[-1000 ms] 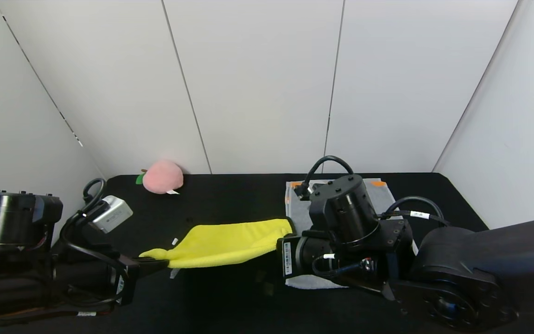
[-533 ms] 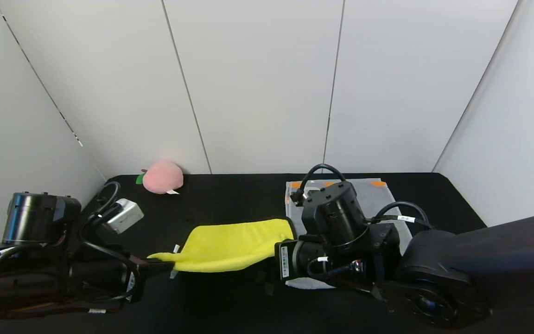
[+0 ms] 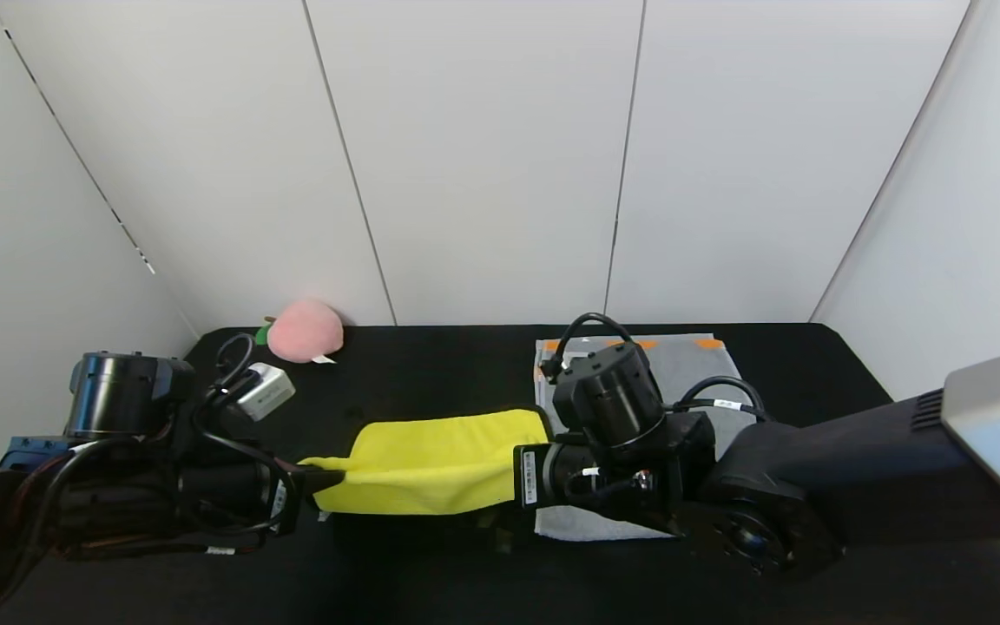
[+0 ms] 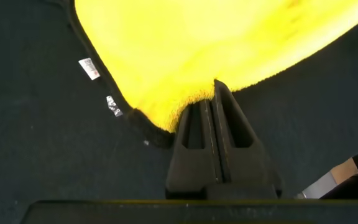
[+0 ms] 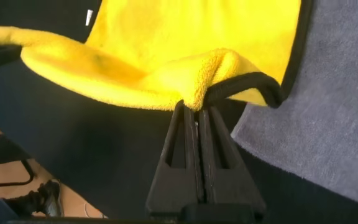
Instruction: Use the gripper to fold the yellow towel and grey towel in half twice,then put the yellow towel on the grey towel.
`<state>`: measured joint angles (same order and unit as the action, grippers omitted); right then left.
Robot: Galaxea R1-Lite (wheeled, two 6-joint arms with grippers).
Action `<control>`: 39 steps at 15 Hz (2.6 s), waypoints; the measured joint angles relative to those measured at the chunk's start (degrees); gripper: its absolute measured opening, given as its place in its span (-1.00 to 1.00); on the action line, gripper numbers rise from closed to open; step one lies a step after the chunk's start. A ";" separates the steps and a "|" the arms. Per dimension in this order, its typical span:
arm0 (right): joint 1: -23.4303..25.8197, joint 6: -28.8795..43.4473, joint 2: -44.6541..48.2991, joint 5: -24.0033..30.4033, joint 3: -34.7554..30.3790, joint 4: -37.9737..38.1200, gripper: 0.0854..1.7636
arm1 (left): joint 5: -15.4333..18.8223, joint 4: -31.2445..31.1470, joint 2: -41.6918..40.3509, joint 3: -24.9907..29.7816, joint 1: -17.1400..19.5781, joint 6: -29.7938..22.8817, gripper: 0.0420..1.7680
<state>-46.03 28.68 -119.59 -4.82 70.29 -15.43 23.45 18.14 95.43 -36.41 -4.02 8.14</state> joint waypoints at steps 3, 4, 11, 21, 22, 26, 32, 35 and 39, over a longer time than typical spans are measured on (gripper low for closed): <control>0.98 -0.15 -2.21 0.00 2.39 0.16 -0.94 | -0.41 -0.02 2.73 -1.60 -0.02 0.04 -0.93; 1.28 -0.24 -2.93 0.00 3.11 0.17 -0.94 | -0.77 0.00 3.85 -2.45 0.00 0.09 -0.93; 3.80 -1.80 -7.50 -0.02 7.57 0.28 -0.94 | -1.05 -0.11 10.67 -8.75 0.00 -0.60 -0.93; 5.00 -2.74 -12.00 0.09 13.86 0.85 -0.94 | -1.18 -0.09 16.87 -14.30 0.37 -0.05 -0.93; 5.13 -2.68 -12.36 0.09 14.63 1.72 -0.94 | -1.16 -0.11 17.19 -14.98 0.26 -0.24 -0.93; 5.55 -2.68 -13.62 -0.02 17.38 3.40 -0.94 | -1.26 -0.11 18.32 -16.40 -0.11 -0.10 -0.93; 5.52 -2.63 -14.29 -0.05 18.04 2.96 0.07 | -1.32 -0.05 19.15 -16.90 0.00 -0.32 -0.02; 5.61 -2.52 -14.36 -0.11 18.04 2.96 0.35 | -1.32 0.02 19.15 -16.92 0.12 -0.34 0.29; 5.63 -2.47 -14.23 -0.65 17.80 3.17 0.58 | -1.34 -0.02 19.07 -16.94 0.15 -0.24 0.55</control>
<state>-40.40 26.21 -133.82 -5.46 88.09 -12.26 22.11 18.12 114.49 -53.36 -3.88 7.90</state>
